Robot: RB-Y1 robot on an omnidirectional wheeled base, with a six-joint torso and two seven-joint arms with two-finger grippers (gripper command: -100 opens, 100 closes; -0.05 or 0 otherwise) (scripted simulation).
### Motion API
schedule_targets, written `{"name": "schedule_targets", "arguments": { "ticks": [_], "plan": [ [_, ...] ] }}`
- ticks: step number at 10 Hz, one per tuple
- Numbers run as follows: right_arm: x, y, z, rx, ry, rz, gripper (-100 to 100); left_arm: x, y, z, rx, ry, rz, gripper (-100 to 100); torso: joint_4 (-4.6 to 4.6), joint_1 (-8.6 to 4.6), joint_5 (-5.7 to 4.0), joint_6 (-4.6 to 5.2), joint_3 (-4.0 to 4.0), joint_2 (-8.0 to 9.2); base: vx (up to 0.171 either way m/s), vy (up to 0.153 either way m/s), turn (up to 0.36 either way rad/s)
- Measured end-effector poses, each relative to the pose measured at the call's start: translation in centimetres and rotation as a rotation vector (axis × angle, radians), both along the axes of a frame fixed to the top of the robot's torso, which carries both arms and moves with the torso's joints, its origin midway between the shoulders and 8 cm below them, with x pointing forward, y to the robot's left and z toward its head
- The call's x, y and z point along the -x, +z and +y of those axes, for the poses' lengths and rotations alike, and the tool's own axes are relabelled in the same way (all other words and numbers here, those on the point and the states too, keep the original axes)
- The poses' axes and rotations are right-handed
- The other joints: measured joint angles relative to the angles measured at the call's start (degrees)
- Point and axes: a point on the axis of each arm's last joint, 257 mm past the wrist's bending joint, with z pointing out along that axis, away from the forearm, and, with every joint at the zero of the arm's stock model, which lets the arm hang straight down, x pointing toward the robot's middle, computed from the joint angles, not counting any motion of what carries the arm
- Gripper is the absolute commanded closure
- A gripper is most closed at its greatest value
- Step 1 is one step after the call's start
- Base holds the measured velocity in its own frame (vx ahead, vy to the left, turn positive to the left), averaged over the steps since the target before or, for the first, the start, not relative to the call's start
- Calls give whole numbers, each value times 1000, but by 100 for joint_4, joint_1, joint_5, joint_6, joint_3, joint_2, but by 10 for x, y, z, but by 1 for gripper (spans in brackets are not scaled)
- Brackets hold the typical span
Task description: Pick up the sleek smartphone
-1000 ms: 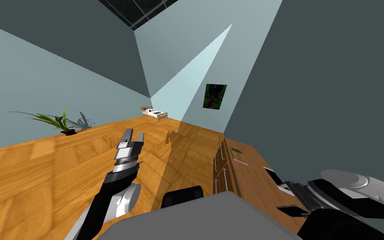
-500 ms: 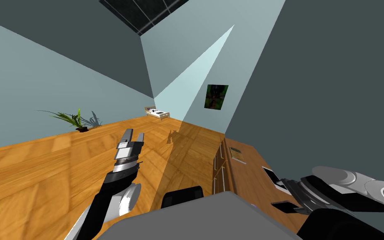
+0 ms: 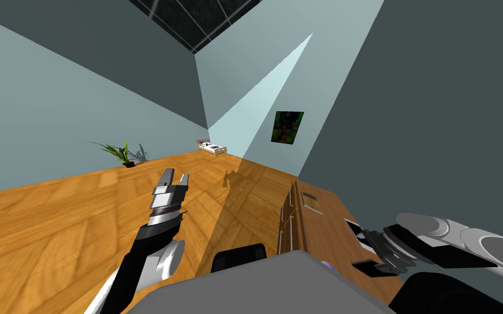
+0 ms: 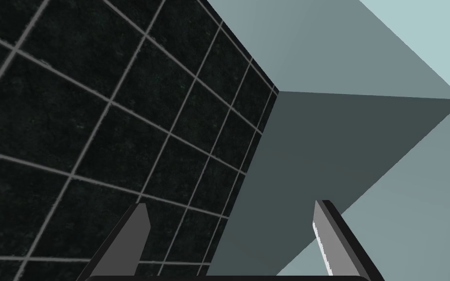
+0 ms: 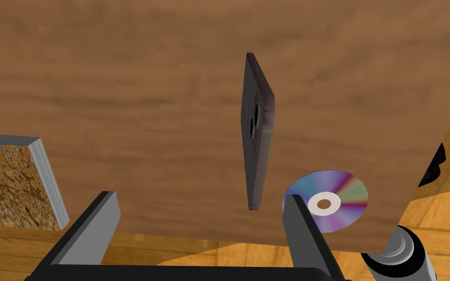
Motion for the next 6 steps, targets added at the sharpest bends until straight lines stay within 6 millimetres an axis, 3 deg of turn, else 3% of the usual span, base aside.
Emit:
{"name": "schedule_targets", "arguments": {
  "ticks": [1, 3, 5, 6],
  "plan": [
    [-5, -1, 2, 2, -8, -3, -100, 0, 0, 0, 0, 0, 0, 0, 6, -4, -2, 11, 11, 16, -84, -23, -16],
    [-11, -2, 8, 6, -29, -2, -100, 0, 0, 0, 0, 0, 0, 0, 4, -8, -2, 2, 8, 13, -145, -55, 219],
    [-16, -2, 12, 6, -61, -6, -100, 0, 0, 0, 0, 0, 0, 0, 3, 3, -1, 16, 3, 0, -42, 0, -36],
    [-16, -3, 13, 3, -82, -5, -100, 0, 0, 0, 0, 0, 0, 0, -1, 12, 1, 14, -8, -20, -140, -2, 277]
  ]
}}
